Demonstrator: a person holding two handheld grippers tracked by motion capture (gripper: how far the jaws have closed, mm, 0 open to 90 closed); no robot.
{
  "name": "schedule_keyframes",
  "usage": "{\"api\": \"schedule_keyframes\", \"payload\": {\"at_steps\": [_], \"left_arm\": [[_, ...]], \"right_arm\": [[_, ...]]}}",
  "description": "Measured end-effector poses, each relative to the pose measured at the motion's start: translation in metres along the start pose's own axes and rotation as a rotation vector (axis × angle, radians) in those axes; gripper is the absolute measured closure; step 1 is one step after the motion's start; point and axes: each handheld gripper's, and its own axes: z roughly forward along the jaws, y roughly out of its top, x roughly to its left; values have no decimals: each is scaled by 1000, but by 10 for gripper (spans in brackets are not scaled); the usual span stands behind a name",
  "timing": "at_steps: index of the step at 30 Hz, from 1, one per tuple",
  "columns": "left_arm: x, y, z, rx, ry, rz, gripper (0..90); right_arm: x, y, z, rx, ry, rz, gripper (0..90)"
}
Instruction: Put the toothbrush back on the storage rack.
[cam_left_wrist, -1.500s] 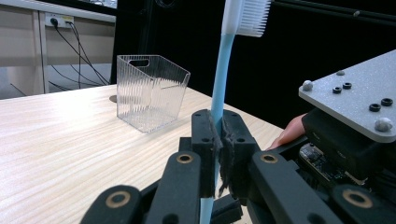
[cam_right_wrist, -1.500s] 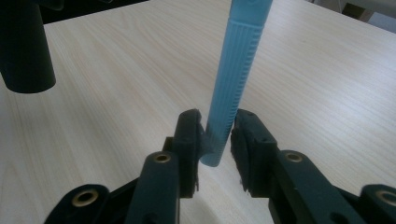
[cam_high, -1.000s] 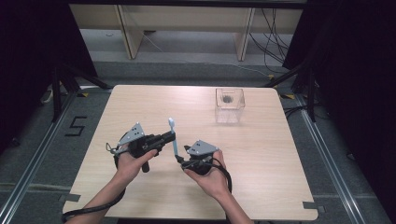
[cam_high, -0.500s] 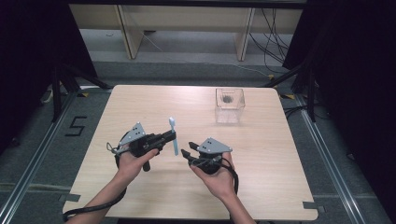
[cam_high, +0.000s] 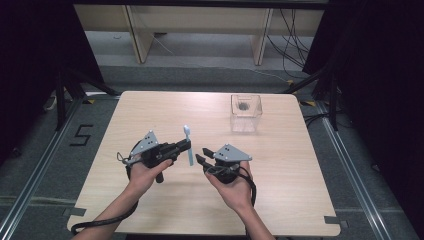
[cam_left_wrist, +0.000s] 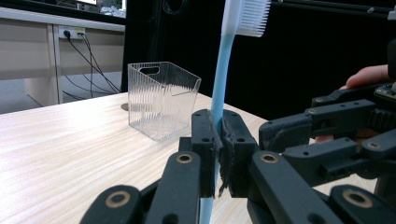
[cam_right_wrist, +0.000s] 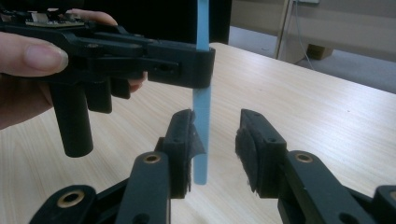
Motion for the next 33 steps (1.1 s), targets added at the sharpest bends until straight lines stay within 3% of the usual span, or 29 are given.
{"api": "schedule_keyframes", "payload": {"at_steps": [5, 6, 15, 22, 23, 25, 26, 29, 33], "left_arm": [[3, 0, 3, -5, 5, 1, 845], [3, 0, 4, -5, 5, 2, 845], [5, 2, 8, -11, 5, 12, 845], [7, 3, 14, -10, 11, 22, 845], [7, 4, 16, -12, 11, 23, 845], [6, 4, 18, -11, 9, 27, 845], [5, 4, 19, -10, 6, 32, 845], [1, 4, 23, -4, 2, 47, 845], [-2, 3, 24, -3, -2, 51, 845]], "right_arm": [[-3, -3, -1, -9, 3, 4, 653], [-4, -3, -4, 3, -15, 6, 651], [-8, -5, -7, -10, -34, 19, 640], [-9, 3, -10, -82, -57, 31, 634], [-10, 5, -9, -101, -59, 15, 634], [-8, 9, -9, -126, -57, 34, 635], [-9, 12, -9, -138, -66, 19, 635], [-6, 20, -7, -156, -44, 60, 638], [-7, 27, -1, -187, -68, 24, 636]]}}
